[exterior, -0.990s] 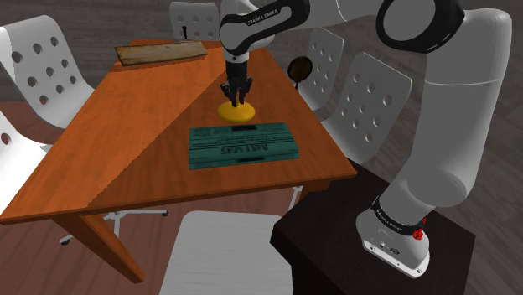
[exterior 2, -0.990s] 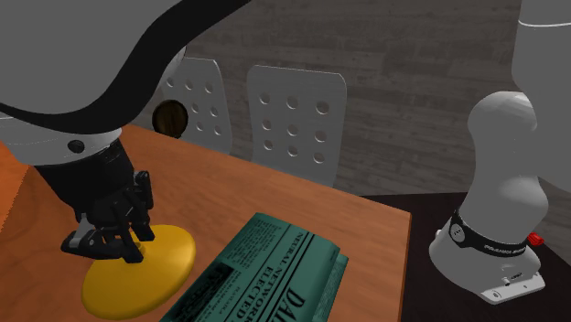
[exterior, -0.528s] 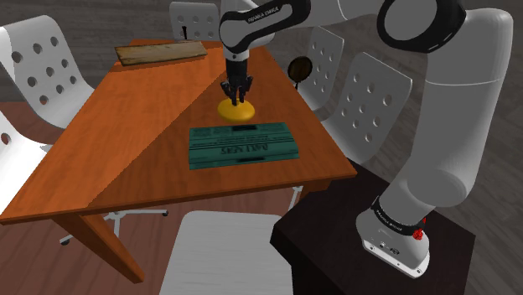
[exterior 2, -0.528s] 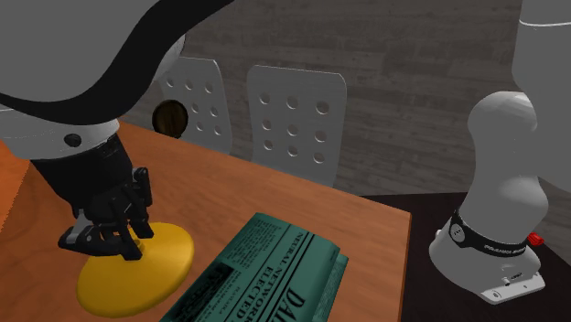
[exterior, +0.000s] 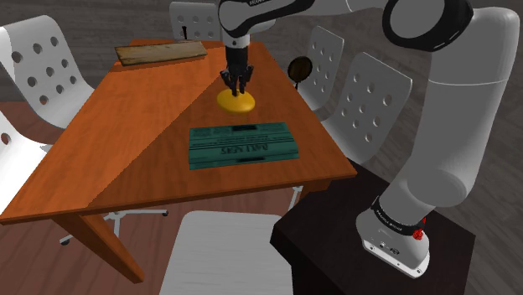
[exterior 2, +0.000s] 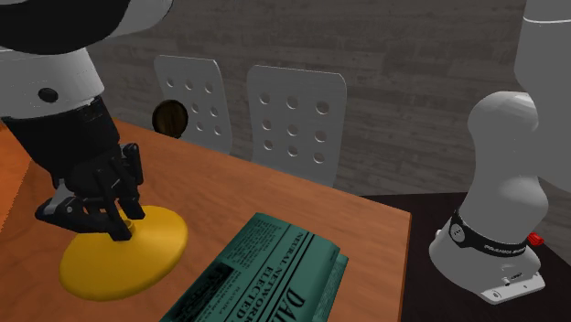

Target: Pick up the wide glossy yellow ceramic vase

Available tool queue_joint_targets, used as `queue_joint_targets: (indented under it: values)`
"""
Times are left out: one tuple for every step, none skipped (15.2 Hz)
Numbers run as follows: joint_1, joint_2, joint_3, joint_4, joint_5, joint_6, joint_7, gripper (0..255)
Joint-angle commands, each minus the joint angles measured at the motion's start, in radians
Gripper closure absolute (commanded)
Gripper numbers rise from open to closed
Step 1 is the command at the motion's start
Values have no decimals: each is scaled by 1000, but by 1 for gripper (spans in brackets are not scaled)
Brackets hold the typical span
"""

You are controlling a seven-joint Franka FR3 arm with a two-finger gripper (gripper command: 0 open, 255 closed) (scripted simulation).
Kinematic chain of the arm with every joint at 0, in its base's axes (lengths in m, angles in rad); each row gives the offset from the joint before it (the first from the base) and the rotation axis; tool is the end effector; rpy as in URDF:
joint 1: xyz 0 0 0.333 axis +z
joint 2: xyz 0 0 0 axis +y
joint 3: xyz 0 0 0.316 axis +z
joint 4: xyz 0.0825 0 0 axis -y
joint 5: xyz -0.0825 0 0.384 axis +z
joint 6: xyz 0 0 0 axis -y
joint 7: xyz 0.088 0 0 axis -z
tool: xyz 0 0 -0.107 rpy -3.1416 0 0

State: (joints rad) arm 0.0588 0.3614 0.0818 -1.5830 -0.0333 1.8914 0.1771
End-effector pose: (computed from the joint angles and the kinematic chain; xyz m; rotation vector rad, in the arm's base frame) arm 0.6533 0.0838 0.4252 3.1298 -0.0465 -0.0794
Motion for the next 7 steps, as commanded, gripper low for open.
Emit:
queue_joint_targets:
  values:
    - [1, -7, 1, 18, 1, -25, 1, 255]
    - [1, -10, 1, 28, 1, -38, 1, 255]
    - [1, -12, 1, 39, 1, -50, 1, 255]
    - [1, -14, 1, 49, 1, -63, 0, 255]
    - [1, -15, 1, 60, 2, -76, 0, 255]
    - [1, -16, 1, 62, 2, -78, 0, 255]
    - [1, -16, 1, 62, 2, -78, 0, 255]
